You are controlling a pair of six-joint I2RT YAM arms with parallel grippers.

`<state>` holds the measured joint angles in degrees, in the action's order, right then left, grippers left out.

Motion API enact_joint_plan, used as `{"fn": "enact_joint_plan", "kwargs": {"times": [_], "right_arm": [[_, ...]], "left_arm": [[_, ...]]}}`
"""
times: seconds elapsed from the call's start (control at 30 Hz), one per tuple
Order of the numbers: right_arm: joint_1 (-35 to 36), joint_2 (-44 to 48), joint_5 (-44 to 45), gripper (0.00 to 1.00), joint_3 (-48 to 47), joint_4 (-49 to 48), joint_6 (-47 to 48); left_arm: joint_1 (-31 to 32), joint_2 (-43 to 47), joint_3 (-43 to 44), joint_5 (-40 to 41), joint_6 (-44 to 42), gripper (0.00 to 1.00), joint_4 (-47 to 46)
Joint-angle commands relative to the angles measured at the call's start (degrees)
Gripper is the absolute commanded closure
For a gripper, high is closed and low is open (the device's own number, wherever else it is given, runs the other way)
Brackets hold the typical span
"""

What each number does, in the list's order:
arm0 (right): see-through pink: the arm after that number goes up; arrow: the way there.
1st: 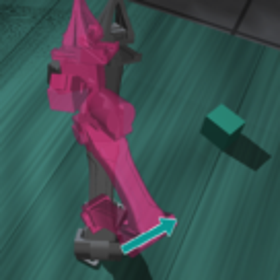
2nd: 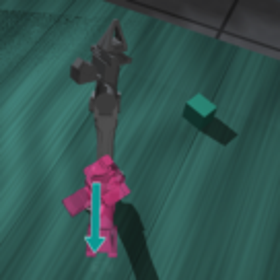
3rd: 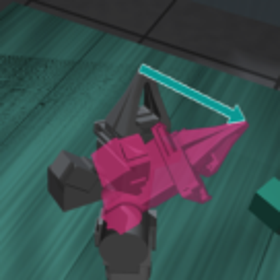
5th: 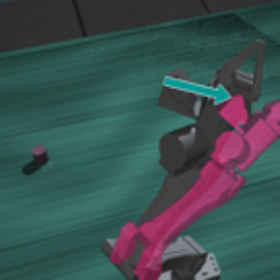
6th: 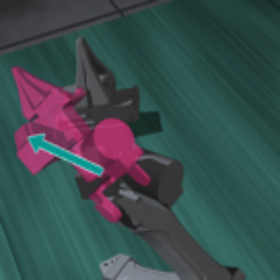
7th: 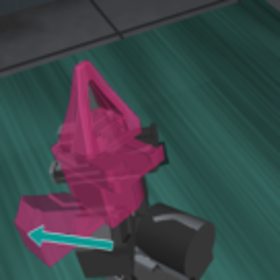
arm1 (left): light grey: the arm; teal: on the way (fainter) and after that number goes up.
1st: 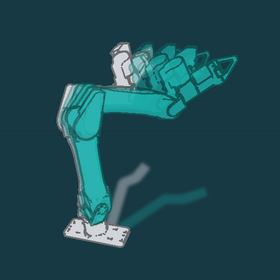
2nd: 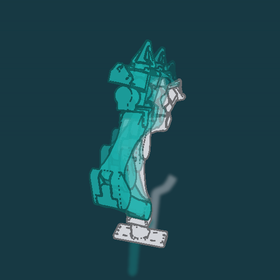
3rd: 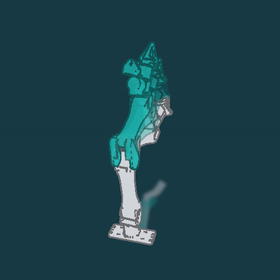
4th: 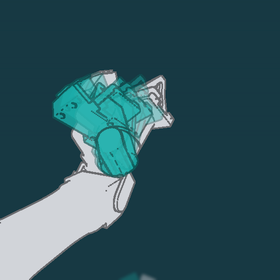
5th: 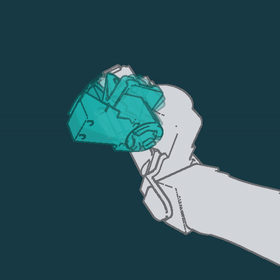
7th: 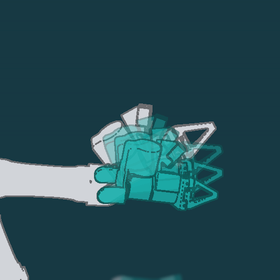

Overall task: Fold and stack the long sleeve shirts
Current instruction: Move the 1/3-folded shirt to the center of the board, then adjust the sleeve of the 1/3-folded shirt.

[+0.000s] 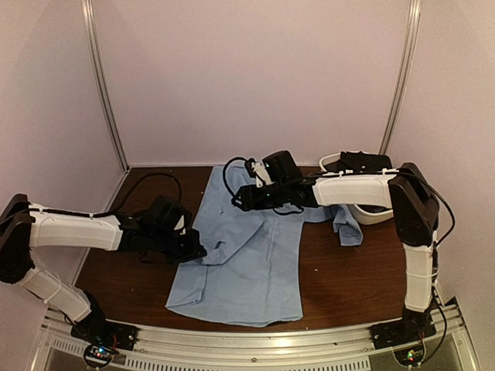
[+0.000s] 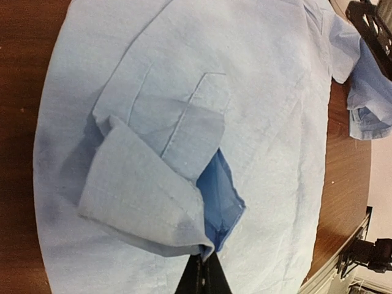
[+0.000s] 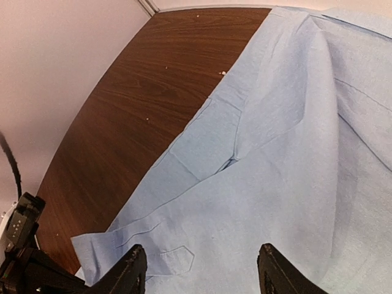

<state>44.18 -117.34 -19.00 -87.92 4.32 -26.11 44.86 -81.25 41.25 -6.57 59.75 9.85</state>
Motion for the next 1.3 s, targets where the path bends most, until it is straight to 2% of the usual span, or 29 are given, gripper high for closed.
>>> {"fn": "enact_joint_plan", "kwargs": {"times": [0.0, 0.13, 0.3, 0.6, 1.03, 1.27], "right_arm": [[-0.9, 1.9, 4.0, 0.37, 1.1, 0.8, 1.8], [-1.5, 1.8, 4.7, 0.37, 1.8, 0.7, 2.1], [-1.9, 1.1, 4.8, 0.37, 2.1, 0.7, 2.5], [-2.1, -0.9, 5.2, 0.37, 0.7, 1.5, 2.9], [-2.1, -6.7, 5.2, 0.39, -3.5, 3.3, 3.2], [-2.1, -9.2, 5.5, 0.40, -5.2, 4.7, 3.6]], "left_arm": [[3.5, 1.1, 1.3, 2.6, 1.1, 1.00, 3.9], [7.8, 1.4, 4.0, 9.8, 1.2, 1.00, 10.5], [13.2, 2.7, 7.2, 18.2, 0.8, 1.00, 14.5], [17.4, 5.7, 10.0, 25.8, 0.0, 1.00, 14.0], [22.6, 9.8, 7.7, 32.7, 1.0, 1.00, 17.7], [22.9, 10.1, 3.8, 30.0, 4.1, 1.00, 18.2]]}}
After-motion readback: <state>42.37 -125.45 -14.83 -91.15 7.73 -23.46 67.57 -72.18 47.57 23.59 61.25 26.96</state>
